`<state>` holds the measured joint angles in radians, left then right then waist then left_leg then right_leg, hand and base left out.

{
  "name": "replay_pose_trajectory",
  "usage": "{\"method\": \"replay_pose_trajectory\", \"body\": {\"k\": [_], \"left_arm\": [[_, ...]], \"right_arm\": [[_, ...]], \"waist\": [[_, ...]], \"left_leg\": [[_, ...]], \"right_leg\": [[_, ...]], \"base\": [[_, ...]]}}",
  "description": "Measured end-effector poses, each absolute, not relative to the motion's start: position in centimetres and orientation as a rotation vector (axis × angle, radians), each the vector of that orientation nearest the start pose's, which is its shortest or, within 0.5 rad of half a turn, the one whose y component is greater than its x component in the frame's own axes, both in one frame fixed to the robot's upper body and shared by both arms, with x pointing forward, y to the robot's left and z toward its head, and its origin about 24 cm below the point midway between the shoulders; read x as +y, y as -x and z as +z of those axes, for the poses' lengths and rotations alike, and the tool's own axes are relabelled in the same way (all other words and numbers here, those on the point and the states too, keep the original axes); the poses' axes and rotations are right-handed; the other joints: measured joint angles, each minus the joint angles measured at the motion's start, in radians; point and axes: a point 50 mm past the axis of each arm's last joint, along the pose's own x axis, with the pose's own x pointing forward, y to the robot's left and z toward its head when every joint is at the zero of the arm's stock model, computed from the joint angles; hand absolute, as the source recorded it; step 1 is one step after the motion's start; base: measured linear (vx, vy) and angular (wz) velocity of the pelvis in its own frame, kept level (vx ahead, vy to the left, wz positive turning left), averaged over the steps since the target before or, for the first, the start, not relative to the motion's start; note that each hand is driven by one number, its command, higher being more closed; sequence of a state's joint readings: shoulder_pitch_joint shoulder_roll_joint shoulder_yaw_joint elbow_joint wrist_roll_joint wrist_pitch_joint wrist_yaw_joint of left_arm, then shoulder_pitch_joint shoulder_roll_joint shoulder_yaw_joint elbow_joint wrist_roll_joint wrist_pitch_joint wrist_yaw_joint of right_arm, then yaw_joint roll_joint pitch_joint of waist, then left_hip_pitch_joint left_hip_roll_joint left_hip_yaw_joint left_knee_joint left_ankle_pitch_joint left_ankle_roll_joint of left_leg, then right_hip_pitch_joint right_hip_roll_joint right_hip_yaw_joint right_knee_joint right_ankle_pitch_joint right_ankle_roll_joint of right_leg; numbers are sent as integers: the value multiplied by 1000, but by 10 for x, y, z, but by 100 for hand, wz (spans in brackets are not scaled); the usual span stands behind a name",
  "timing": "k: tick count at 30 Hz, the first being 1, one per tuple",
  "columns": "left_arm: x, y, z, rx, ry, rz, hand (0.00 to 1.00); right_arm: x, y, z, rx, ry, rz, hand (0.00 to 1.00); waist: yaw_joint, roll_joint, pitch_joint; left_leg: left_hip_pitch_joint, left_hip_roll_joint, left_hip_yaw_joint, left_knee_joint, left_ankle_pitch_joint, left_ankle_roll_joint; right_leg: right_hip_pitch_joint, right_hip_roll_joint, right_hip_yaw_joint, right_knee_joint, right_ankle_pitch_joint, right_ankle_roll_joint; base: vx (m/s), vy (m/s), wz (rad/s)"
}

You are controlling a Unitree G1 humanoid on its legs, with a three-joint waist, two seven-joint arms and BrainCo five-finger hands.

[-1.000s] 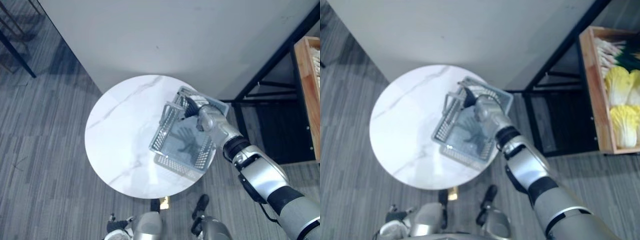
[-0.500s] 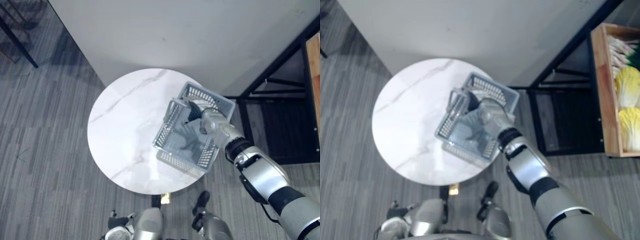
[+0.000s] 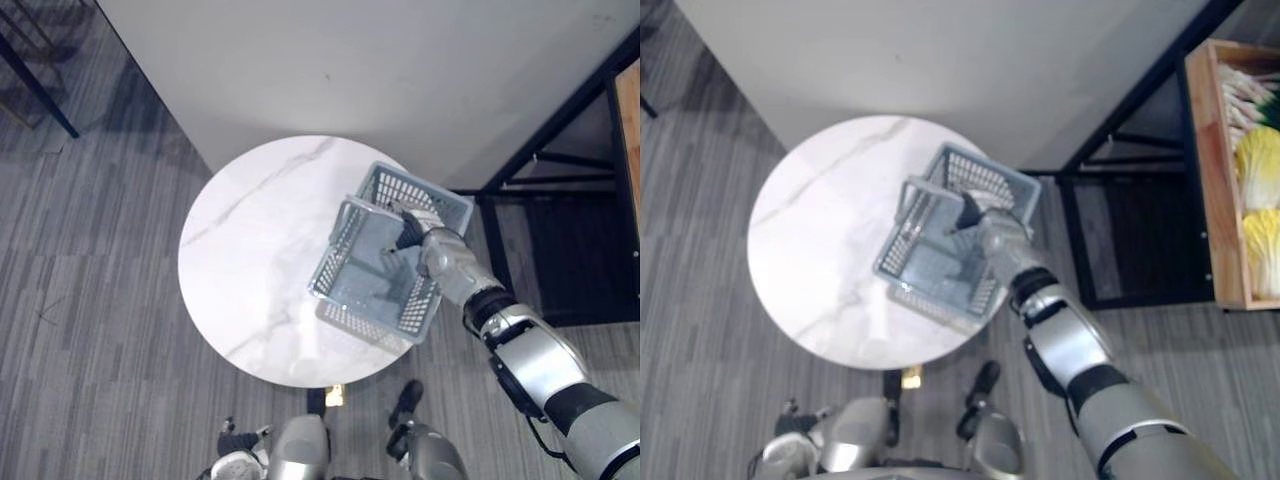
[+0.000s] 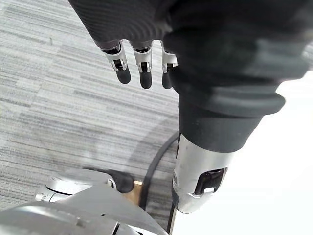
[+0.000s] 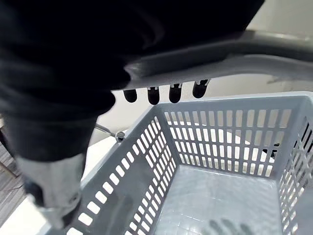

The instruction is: Pick vegetable in the basket

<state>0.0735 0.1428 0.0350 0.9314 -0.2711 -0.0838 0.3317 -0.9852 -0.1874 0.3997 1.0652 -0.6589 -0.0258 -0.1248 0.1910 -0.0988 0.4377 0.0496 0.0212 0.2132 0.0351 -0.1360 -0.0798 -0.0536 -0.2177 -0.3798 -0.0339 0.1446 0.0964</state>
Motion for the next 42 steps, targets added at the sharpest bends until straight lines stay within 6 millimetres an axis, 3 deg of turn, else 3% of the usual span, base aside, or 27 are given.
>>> {"method": "replay_pose_trajectory", "body": {"k": [13, 18, 24, 27, 31, 33, 37, 39, 40, 42], "left_arm": [[225, -125, -138, 898, -24, 548, 0], [225, -126, -138, 901, -32, 540, 0], [229, -124, -138, 916, -49, 526, 0], [237, -116, -140, 945, -85, 533, 0], [241, -100, -145, 1003, -122, 540, 0], [243, -89, -147, 1035, -131, 550, 0], [244, -78, -151, 1077, -156, 546, 0], [244, -73, -152, 1094, -155, 550, 0], [244, -67, -153, 1117, -158, 554, 0], [243, -64, -154, 1126, -155, 553, 0]], "right_arm": [[-94, -399, 113, -144, 1234, 211, 100], [-74, -396, 114, -215, 1351, 287, 100], [-6, -366, 136, -539, 1423, 512, 100], [33, -330, 144, -772, 1411, 722, 100], [58, -291, 142, -915, 1333, 958, 100], [54, -274, 136, -928, 1257, 1054, 100], [28, -268, 113, -817, 1220, 1115, 100], [10, -268, 102, -746, 1227, 1122, 100], [-10, -269, 91, -677, 1249, 1116, 100], [-25, -269, 83, -622, 1270, 1114, 100]], "waist": [[1, 15, 9], [3, 14, 9], [0, -6, -5], [-5, -40, -50], [-37, -55, -99], [-53, -59, -144], [-79, -62, -200], [-89, -62, -215], [-110, -58, -230], [-111, -51, -240]], "left_leg": [[12, -3, 2, -34, 22, -11], [13, 8, 1, -32, 22, -11], [40, 30, 21, -31, 19, -12], [45, 46, 42, -26, 11, -23], [72, 60, 73, -24, -2, -26], [77, 65, 102, -6, -26, -19], [77, 66, 123, 3, -42, -12], [80, 66, 135, 3, -44, -14], [80, 66, 141, 2, -44, -15], [85, 67, 156, 1, -46, -18]], "right_leg": [[5, 3, -2, -18, 3, 3], [8, 13, -1, -18, 3, 3], [44, 43, 10, -53, 19, -17], [46, 64, 36, -71, 19, -18], [59, 81, 65, -71, 19, -18], [57, 86, 93, -71, 18, -18], [55, 89, 114, -72, 18, -18], [52, 90, 126, -71, 18, -18], [47, 93, 135, -71, 18, -18], [44, 96, 147, -71, 18, -18]], "base": [[2, 0, -1], [0, 0, 0], [0, -23, -7], [9, -50, -20], [-7, -19, -22], [-34, 3, -36], [-43, 9, -20], [-33, -2, -17], [-21, -4, -16], [-9, -4, -25]]}}
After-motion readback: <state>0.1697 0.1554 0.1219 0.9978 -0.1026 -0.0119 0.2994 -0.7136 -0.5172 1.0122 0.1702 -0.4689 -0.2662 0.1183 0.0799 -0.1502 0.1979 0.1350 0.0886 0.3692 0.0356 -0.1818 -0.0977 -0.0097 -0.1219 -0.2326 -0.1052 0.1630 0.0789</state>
